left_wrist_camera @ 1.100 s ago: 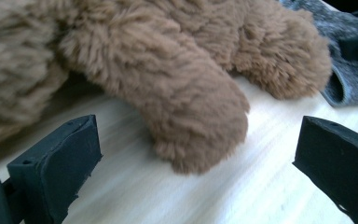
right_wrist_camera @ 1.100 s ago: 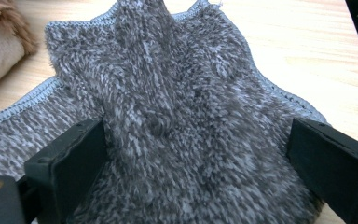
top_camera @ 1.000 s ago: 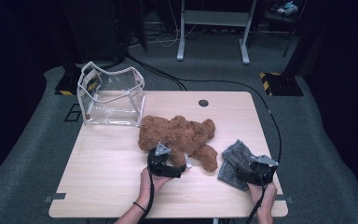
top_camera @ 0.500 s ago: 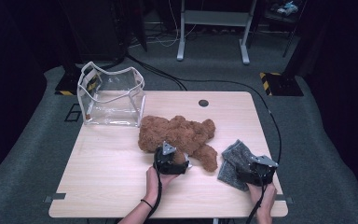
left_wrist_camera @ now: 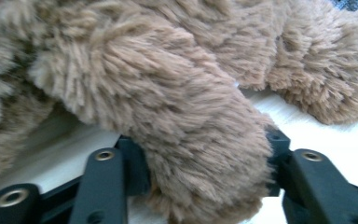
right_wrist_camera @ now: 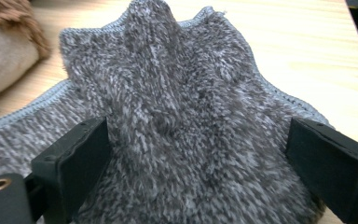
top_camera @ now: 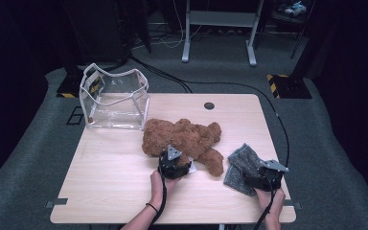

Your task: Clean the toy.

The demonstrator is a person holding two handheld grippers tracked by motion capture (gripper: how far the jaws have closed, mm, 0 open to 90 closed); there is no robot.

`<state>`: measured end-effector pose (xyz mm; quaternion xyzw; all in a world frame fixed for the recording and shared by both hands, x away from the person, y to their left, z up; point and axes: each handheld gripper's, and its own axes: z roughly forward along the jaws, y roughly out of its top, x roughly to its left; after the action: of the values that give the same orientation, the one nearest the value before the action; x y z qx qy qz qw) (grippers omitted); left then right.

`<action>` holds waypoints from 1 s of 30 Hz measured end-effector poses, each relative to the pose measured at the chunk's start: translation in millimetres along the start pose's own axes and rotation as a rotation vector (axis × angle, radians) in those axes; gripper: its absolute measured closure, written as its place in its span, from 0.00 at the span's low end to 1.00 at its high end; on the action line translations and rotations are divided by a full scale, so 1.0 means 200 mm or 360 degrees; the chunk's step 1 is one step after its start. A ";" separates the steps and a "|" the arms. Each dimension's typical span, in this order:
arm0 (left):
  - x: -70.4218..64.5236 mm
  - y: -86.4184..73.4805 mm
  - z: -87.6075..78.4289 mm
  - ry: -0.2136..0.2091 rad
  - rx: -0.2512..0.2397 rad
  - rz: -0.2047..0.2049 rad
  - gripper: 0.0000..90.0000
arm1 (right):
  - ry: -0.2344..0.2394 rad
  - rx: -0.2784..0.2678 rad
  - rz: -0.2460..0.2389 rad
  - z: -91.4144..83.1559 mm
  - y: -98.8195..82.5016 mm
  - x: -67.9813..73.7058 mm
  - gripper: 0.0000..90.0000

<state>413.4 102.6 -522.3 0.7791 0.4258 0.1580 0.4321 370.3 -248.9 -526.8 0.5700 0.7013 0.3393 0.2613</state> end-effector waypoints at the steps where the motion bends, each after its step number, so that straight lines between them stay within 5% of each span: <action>1: 0.00 0.00 0.00 0.0003 -0.0005 -0.0002 0.61 | 0.0005 0.0003 0.0010 0.00 0.00 0.00 0.06; 14: 0.02 0.02 -0.04 0.0018 -0.0070 0.0110 0.75 | -0.0025 0.0002 -0.0007 0.00 0.00 0.01 0.08; 30: 0.05 0.18 -0.09 -0.0010 -0.0167 0.0242 0.77 | -0.0037 0.0010 -0.0009 0.01 0.00 0.01 0.08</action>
<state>427.5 109.9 -483.4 0.7860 0.3551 0.2100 0.4604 371.1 -246.9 -527.5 0.5727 0.7008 0.3297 0.2686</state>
